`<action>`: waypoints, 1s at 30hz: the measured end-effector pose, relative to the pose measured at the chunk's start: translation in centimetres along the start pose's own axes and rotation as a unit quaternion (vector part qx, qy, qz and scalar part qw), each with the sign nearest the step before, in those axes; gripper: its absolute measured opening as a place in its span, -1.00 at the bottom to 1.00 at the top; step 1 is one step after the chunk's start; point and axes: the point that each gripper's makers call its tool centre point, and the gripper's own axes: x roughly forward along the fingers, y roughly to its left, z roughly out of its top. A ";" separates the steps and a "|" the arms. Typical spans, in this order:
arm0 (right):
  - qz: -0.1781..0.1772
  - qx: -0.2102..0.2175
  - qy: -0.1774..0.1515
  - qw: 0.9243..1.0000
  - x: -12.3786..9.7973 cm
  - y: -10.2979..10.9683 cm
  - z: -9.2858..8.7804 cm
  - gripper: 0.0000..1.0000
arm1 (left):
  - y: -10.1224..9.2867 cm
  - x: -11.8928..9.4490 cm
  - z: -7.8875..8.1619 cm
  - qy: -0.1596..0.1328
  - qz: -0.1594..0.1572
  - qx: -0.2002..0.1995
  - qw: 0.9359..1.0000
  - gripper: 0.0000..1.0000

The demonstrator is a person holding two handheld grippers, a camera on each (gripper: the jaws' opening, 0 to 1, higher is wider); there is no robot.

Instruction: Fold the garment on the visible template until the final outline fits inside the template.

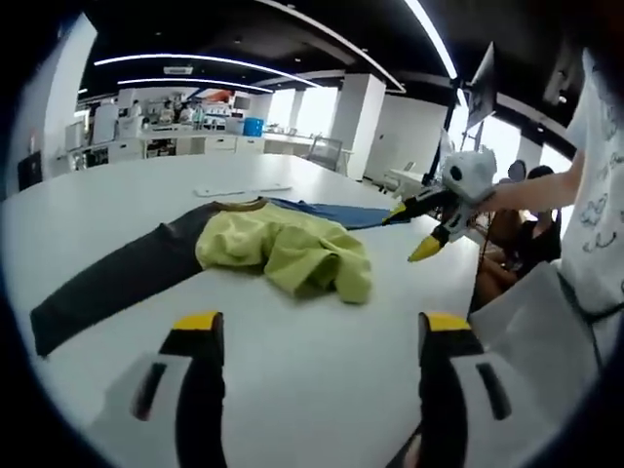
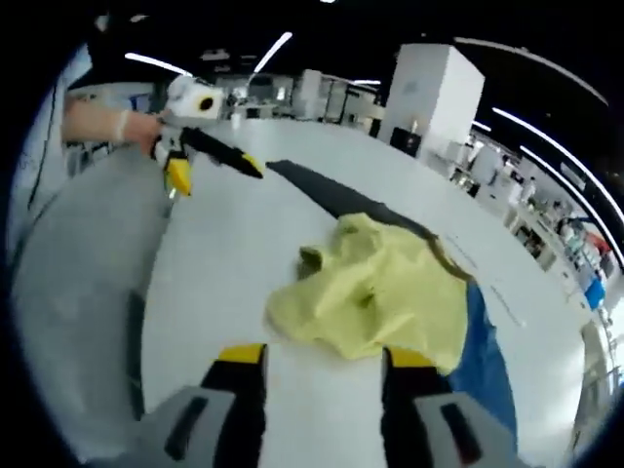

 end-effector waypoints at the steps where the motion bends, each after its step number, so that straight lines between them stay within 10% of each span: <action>1: 0.007 0.001 0.006 1.000 0.4 0.0 0.0 -0.56 | 0.0 0.0 -0.1 0.000 0.000 -0.001 1.000 0.54; 12: 0.016 -0.131 0.052 0.990 3.2 -0.3 -0.1 -0.72 | 0.5 -0.4 -1.2 0.000 0.010 -0.018 1.000 0.50; 16: 0.010 -0.137 0.063 0.989 3.9 -0.7 -0.5 -1.00 | 0.5 -0.6 -2.4 0.015 0.012 -0.024 1.000 0.49; 30: 0.007 -0.063 0.018 0.998 2.9 -4.6 5.7 -1.00 | 0.6 -0.6 -2.5 0.009 0.011 -0.033 0.999 0.44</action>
